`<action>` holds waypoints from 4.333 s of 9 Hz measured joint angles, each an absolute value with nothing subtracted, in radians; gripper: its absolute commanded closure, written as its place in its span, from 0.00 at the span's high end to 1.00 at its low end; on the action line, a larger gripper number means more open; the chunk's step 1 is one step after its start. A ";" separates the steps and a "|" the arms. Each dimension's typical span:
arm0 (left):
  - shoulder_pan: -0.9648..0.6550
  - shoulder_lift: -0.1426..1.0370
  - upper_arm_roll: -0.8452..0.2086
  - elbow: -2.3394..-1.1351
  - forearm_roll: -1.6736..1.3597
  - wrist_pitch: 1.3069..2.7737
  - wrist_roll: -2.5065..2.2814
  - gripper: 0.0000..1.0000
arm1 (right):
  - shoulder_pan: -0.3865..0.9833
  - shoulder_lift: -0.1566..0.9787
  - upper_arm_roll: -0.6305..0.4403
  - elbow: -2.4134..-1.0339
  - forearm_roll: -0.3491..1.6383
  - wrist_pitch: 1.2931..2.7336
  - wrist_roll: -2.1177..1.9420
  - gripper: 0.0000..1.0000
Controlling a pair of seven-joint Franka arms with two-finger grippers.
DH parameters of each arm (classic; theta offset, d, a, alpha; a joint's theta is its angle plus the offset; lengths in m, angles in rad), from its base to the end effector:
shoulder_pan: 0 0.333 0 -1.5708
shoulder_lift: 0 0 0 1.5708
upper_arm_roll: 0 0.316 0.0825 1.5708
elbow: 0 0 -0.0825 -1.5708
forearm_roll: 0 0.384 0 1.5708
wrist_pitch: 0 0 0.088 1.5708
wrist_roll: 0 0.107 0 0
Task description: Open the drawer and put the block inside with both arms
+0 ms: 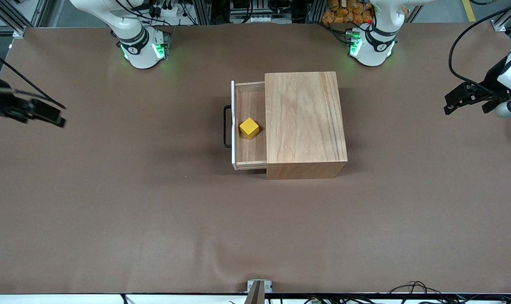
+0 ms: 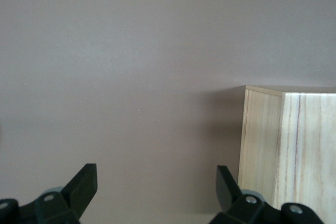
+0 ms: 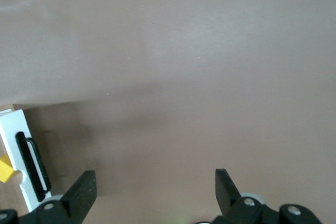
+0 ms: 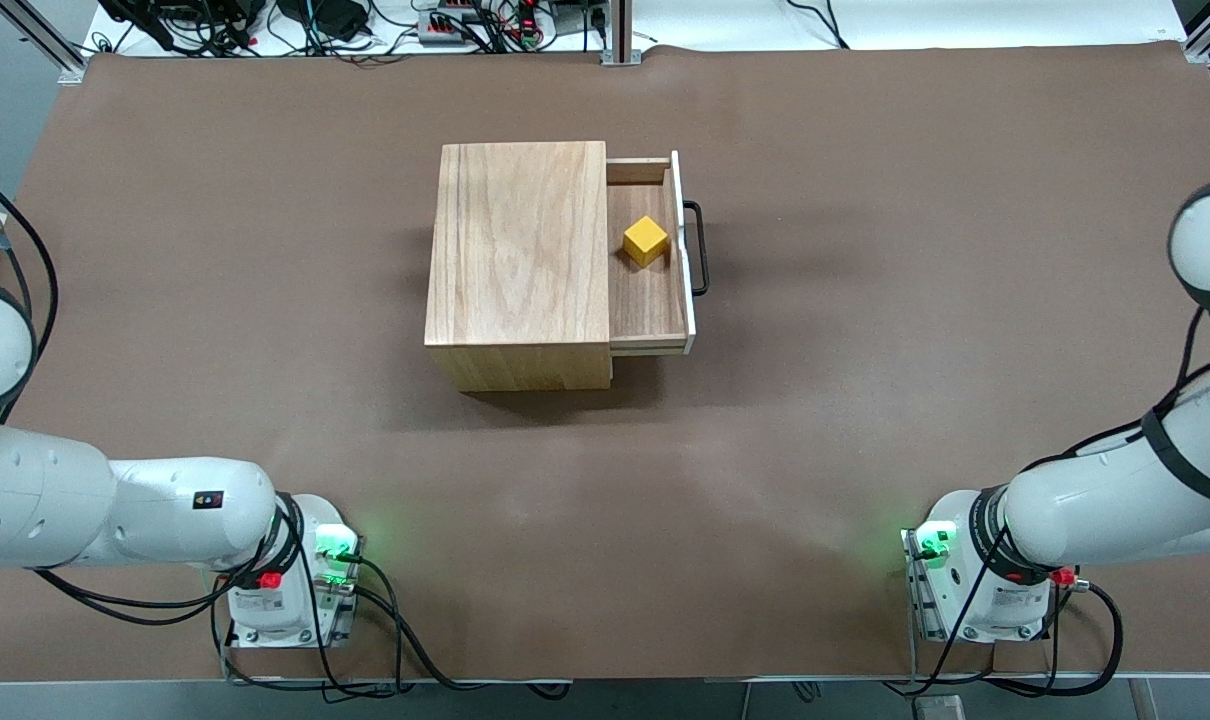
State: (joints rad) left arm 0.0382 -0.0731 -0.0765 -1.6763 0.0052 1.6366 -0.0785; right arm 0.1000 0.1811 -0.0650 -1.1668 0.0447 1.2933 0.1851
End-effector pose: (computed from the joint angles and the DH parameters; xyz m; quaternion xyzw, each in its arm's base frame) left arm 0.5368 -0.0215 0.6201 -0.9996 -0.0200 -0.0169 0.0044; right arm 0.5755 0.0305 0.6829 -0.9971 0.0691 0.0287 0.0127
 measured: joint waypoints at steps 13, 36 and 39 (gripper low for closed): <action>0.044 -0.095 -0.105 -1.630 -0.024 1.516 -0.077 1.00 | 0.006 -0.094 -0.021 -1.592 0.021 1.523 0.033 1.00; 0.054 -0.095 -0.087 -1.602 -0.023 1.464 -0.077 1.00 | 0.000 -0.081 -0.013 -1.582 -0.003 1.520 0.029 1.00; 0.056 -0.092 -0.087 -1.602 -0.023 1.461 -0.077 1.00 | -0.002 -0.081 -0.013 -1.582 -0.003 1.518 0.029 1.00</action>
